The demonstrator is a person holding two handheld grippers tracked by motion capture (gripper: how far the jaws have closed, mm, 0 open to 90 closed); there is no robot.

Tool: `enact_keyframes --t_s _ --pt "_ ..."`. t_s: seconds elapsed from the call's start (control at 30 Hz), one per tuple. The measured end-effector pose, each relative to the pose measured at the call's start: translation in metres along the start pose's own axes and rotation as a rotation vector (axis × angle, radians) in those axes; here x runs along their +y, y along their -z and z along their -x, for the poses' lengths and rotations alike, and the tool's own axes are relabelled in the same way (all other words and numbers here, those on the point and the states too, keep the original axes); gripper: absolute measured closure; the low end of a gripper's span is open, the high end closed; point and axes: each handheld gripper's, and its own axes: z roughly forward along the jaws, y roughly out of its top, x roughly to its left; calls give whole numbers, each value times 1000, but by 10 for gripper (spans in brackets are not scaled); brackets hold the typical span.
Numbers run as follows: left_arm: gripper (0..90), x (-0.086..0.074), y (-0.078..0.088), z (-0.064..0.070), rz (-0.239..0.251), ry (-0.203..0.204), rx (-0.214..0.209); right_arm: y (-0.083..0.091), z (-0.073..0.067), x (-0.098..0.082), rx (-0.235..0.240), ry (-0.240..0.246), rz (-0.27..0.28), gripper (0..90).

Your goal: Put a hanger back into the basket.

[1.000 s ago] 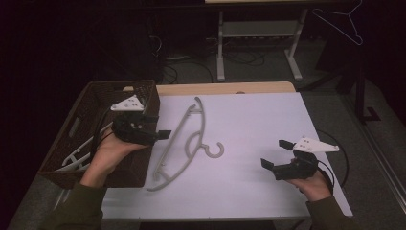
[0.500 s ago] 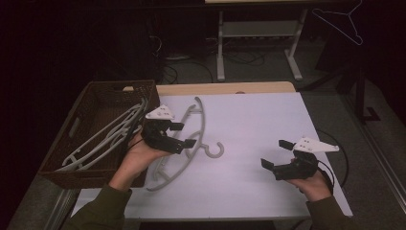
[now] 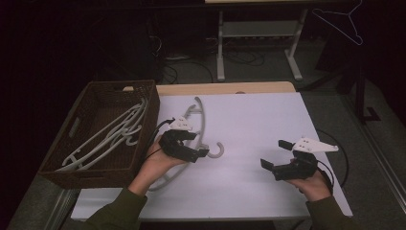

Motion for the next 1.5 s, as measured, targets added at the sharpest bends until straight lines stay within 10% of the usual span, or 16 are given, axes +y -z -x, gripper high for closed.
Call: enact_keyframes --t_s 0.4,0.63,1.17,1.5 --pt "241 -22 -29 -9 -111 -7 92 0 0 0 2 1 -4 0" --pt "264 -40 -39 -20 -166 60 150 -1 1 0 3 2 -2 0" --pt "518 -60 -39 -27 -229 130 173 0 0 0 3 0 -1 0" --pt "631 -58 -37 -21 -268 91 162 0 0 0 2 0 0 0"
